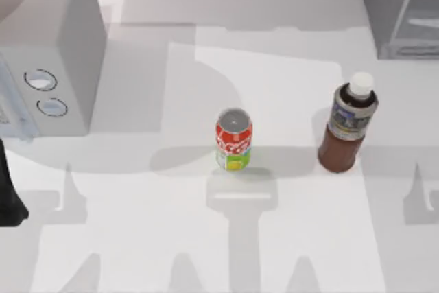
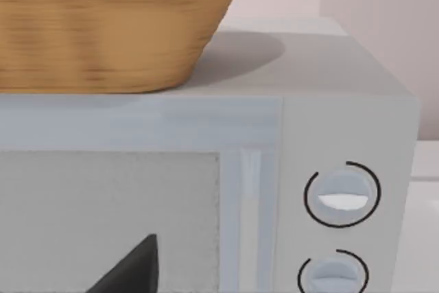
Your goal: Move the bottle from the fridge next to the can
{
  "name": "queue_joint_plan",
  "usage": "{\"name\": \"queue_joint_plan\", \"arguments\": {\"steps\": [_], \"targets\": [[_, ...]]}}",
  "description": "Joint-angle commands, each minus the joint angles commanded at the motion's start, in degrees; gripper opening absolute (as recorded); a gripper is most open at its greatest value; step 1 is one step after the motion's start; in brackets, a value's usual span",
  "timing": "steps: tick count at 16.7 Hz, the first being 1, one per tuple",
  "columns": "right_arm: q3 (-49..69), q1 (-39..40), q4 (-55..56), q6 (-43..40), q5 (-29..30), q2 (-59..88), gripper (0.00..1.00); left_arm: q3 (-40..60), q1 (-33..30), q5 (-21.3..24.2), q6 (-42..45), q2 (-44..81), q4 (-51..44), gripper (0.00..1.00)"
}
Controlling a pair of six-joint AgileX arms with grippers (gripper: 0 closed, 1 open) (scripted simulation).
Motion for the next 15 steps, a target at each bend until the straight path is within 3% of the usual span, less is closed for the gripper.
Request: {"name": "queue_joint_plan", "arguments": {"steps": [5,15], "targets": [[8.04,-0.26,-15.28,-0.13,0.17,-9.71,1.0,0.0,0.0,0.0,0.0,0.0,0.0,1.0],[29.19,-0.29,-66.11,-0.43,-0.08,-35.58,1.0,0.0,0.0,0.0,0.0,0.0,0.0,1.0]]}}
